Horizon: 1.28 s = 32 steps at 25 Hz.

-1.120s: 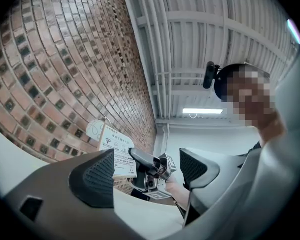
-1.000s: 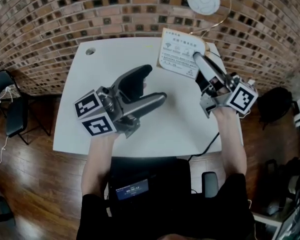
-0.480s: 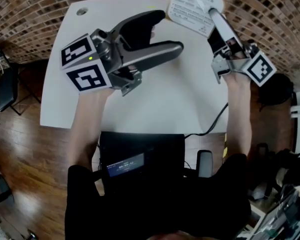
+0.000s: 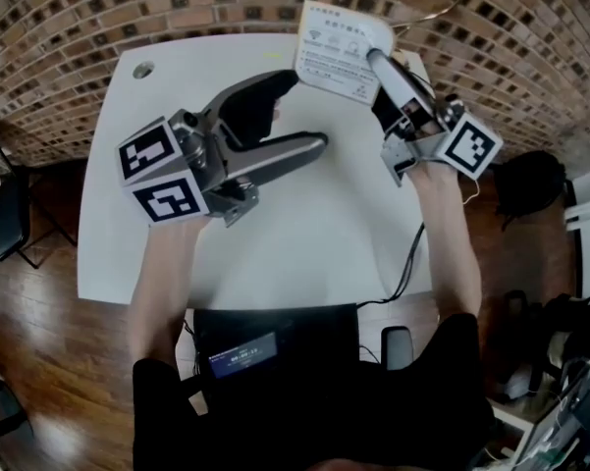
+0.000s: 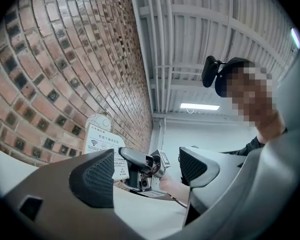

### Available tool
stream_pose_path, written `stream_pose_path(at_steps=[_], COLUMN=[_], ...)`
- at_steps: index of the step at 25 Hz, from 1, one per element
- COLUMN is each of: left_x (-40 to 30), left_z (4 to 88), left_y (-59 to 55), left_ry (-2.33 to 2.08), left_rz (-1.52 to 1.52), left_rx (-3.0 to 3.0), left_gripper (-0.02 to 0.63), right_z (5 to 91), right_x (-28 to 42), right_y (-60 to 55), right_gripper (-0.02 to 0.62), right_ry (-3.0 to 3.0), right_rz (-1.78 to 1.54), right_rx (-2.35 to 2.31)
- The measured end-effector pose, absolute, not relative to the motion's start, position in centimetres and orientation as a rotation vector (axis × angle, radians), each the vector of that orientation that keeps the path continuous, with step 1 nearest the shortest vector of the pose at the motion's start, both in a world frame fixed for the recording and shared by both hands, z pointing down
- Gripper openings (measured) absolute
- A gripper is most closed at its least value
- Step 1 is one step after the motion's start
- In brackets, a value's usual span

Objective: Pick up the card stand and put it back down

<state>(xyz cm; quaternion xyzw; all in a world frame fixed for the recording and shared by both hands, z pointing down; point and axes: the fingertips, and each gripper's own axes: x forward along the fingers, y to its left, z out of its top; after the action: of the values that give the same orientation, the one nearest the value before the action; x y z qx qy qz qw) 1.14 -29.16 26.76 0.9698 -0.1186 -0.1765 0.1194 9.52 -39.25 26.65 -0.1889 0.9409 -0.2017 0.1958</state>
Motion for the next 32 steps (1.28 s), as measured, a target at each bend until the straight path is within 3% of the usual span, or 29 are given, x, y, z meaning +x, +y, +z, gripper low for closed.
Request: stream_pose_path(at_steps=[32], left_x=[-0.8], left_z=[33.7], left_y=[-35.4], left_ry=[-0.487], left_rz=[-0.554], left_rx=[2.666], left_gripper=[0.4], right_z=[34.1], right_x=[5.1], right_y=[-50.0], right_gripper=[0.029], right_ry=[2.787], right_rz=[-0.518], right_rx=[-0.532])
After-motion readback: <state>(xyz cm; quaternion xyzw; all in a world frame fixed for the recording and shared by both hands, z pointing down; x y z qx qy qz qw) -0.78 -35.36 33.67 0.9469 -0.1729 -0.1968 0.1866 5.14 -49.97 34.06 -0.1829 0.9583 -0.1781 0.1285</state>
